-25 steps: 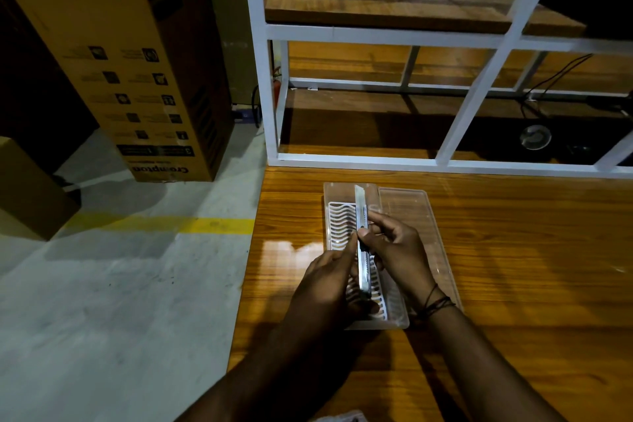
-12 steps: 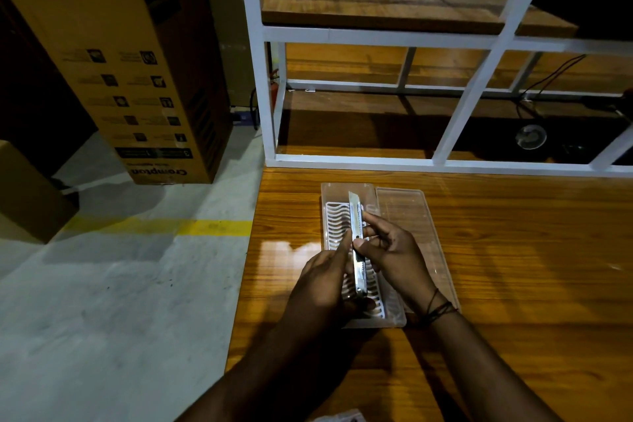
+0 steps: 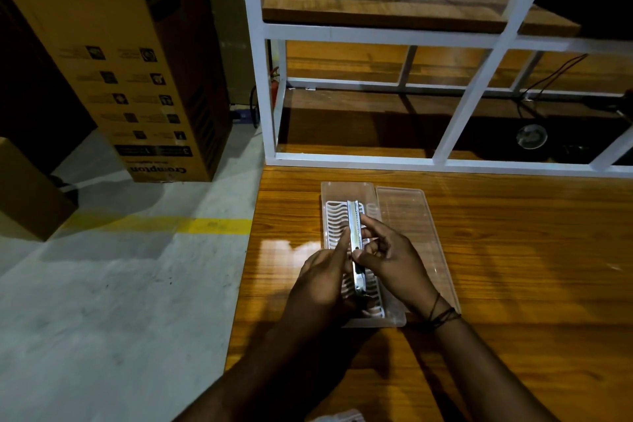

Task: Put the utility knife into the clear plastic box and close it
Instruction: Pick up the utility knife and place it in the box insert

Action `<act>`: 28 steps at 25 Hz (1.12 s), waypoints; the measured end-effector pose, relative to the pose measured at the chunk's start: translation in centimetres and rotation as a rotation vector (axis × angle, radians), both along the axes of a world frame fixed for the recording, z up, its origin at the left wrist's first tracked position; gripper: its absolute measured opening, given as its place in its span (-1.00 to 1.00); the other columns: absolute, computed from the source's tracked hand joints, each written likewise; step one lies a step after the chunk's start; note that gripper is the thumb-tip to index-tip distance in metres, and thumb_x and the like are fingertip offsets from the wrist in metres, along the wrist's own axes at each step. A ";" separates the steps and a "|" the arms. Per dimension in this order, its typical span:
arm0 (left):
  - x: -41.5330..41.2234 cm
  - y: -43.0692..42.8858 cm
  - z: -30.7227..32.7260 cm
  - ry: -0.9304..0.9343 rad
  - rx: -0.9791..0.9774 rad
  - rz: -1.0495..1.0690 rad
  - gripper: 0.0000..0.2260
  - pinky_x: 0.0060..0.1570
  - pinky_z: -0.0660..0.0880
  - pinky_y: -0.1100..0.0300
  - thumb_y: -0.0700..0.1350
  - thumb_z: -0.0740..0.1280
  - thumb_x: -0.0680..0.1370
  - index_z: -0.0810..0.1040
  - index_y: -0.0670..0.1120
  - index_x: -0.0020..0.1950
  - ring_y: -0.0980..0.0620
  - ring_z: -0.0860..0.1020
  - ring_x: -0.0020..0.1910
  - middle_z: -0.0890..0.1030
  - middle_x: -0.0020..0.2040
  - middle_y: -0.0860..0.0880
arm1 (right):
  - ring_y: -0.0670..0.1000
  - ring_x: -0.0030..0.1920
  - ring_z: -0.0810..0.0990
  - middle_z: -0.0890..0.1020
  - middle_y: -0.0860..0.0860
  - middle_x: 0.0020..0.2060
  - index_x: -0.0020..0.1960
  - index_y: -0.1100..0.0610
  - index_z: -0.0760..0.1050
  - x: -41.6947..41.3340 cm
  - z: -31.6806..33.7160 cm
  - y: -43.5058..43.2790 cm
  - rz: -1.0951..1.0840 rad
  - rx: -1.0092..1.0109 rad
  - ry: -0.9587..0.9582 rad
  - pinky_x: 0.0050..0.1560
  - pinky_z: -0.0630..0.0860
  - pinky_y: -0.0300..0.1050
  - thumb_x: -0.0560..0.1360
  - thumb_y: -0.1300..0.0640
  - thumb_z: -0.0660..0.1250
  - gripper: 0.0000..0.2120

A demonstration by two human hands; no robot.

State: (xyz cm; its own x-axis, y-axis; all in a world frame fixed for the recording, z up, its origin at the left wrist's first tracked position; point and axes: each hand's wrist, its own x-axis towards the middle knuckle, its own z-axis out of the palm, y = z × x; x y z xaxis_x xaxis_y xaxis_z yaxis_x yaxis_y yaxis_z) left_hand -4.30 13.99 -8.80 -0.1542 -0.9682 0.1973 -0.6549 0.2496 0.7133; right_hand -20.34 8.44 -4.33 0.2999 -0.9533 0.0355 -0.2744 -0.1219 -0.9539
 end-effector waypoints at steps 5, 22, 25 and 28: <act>-0.1 0.0 0.0 -0.012 -0.053 -0.007 -0.02 0.26 0.49 -0.01 0.03 0.54 0.40 0.05 -0.08 0.67 -0.07 0.54 0.21 0.61 0.23 -0.02 | -0.20 -0.33 0.52 0.64 -0.08 0.01 0.37 -0.18 0.38 0.0 0.2 0.5 0.010 -0.018 0.002 -0.18 0.53 -0.30 0.47 0.41 0.41 -0.34; -0.4 0.4 0.0 -0.037 -0.096 0.069 -0.06 0.41 0.40 0.04 0.20 0.51 0.42 0.13 -0.06 0.66 -0.06 0.35 0.44 0.39 0.48 -0.06 | -0.05 -0.13 0.61 0.65 -0.07 -0.05 0.38 -0.17 0.41 0.6 0.5 1.7 -0.043 -0.125 0.286 -0.08 0.59 -0.11 0.46 0.25 0.42 -0.42; -0.3 0.6 -0.1 -0.047 -0.092 0.118 -0.08 0.49 0.32 -0.03 0.30 0.45 0.42 0.18 -0.07 0.64 -0.10 0.26 0.51 0.32 0.53 -0.08 | 0.00 0.00 0.63 0.68 -0.01 0.03 0.30 0.03 0.54 1.5 0.6 1.6 -0.080 -0.169 0.377 -0.05 0.47 -0.23 0.45 0.25 0.38 -0.57; -0.3 0.6 0.0 -0.036 -0.045 0.130 -0.06 0.54 0.26 -0.01 0.31 0.45 0.37 0.18 -0.02 0.63 -0.06 0.18 0.56 0.25 0.58 -0.05 | -0.04 -0.12 0.64 0.70 0.00 -0.07 0.23 0.05 0.54 2.1 0.9 1.0 -0.123 -0.112 0.409 -0.17 0.47 -0.36 0.43 0.25 0.37 -0.63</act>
